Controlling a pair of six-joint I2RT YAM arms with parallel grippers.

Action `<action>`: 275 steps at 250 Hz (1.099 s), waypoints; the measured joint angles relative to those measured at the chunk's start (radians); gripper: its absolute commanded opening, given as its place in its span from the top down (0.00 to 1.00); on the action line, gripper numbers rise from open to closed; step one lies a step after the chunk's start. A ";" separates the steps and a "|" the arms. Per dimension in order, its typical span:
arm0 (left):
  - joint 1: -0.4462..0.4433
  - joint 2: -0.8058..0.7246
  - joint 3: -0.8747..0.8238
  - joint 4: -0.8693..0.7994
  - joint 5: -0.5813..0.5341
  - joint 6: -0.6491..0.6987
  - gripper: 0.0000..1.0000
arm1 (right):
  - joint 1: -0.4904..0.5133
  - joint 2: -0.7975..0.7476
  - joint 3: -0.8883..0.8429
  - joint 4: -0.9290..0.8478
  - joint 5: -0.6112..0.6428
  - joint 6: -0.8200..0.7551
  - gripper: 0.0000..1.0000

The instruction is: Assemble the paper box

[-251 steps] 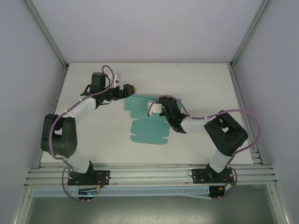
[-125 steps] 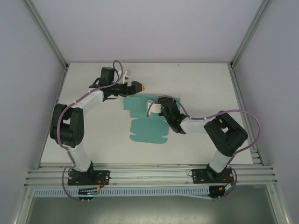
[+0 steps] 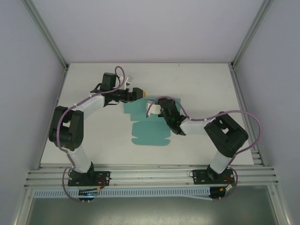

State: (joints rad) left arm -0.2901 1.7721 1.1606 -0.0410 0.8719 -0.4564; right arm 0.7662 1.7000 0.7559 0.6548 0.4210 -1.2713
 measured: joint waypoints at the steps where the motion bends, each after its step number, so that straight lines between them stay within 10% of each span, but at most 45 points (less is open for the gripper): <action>1: 0.000 -0.001 0.000 0.000 0.000 -0.001 0.02 | 0.000 0.000 0.000 0.000 0.000 0.001 1.00; 275: -0.049 0.034 -0.223 0.898 -0.064 -0.707 0.02 | 0.077 0.016 -0.006 0.069 0.211 0.366 1.00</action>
State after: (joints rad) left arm -0.3389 1.8065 0.9379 0.8566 0.8078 -1.1633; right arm 0.8436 1.7157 0.7498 0.7235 0.6315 -0.9051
